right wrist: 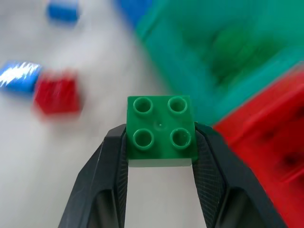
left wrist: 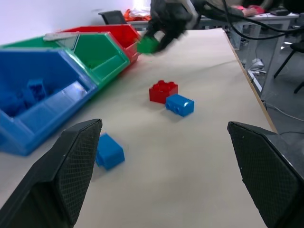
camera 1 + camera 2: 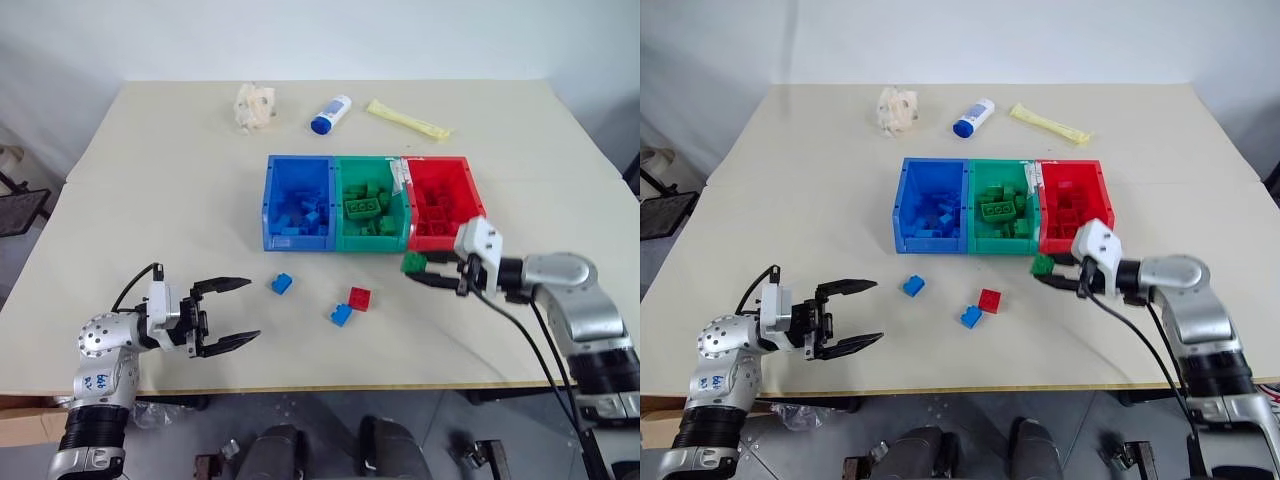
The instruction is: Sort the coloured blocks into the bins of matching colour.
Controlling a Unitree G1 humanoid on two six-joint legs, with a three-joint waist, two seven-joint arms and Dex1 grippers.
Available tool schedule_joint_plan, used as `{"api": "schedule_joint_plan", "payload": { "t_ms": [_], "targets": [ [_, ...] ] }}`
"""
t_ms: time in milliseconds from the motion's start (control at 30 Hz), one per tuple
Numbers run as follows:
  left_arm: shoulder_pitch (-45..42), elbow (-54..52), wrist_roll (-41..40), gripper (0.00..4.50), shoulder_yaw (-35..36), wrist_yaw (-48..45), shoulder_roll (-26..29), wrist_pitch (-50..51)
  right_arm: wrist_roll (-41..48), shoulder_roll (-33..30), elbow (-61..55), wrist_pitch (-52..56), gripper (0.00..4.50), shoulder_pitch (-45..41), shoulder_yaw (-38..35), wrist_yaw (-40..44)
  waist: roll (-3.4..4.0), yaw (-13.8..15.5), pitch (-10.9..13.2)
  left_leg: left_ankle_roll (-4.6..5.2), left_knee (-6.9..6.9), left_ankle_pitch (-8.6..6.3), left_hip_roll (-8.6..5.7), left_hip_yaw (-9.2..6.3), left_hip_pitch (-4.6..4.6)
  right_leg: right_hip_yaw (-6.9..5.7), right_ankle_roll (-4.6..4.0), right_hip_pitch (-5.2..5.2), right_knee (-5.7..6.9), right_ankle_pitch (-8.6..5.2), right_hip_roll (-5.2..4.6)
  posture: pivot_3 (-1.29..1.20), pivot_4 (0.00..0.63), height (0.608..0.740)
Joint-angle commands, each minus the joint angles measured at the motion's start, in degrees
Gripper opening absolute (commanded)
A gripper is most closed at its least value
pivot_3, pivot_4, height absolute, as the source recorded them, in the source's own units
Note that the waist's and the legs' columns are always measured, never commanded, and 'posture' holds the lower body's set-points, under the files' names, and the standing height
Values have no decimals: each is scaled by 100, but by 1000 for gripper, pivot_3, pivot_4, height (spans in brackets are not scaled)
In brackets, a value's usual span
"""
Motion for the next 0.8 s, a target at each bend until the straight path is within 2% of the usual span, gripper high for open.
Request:
{"api": "schedule_joint_plan", "payload": {
  "t_ms": [33,267,333,400,567,600,800],
  "targets": [
    [-109,124,-24,4500,-33,-42,-25,-48,-48,184,349,92,1463,-528,-27,-212,0,-21,0,-1,-1,0,0,-1,0,-2,0,0,1,0,0,0,150,740],
    [-336,298,29,4500,-90,-55,-34,-79,-646,1015,2306,-475,1463,-2028,401,-470,1,-75,0,1,-6,1,-2,3,-2,-3,0,-7,8,0,25,0,150,740],
    [-339,289,27,4500,-87,-50,-28,-86,-753,1178,2675,-630,2198,-2225,451,-470,1,-75,0,1,-10,1,-2,-4,-2,-5,0,-8,14,0,25,0,150,740],
    [-320,277,24,4500,-81,-54,-25,-102,-784,1254,2794,-685,2721,-2303,461,-449,0,-76,0,1,-11,1,-7,-7,-2,-6,0,-8,19,0,24,0,150,740],
    [-238,201,-6,4500,-47,-54,-4,-113,-675,1273,2551,-648,4337,-2295,404,-249,1,-94,0,2,-11,0,-9,-8,-4,-8,0,-8,17,0,23,0,150,740],
    [-213,184,-12,4500,-42,-55,-2,-116,-645,1254,2450,-617,4467,-2257,386,-199,1,-105,1,2,-11,0,-8,-8,-4,-8,0,-8,18,0,24,0,150,740],
    [-193,210,-25,4500,-44,-80,-1,-133,-137,1001,1501,-400,4467,-1661,197,444,1,-132,1,1,-9,0,-4,-13,-4,-5,0,-6,18,0,25,0,150,740]
  ]
}}
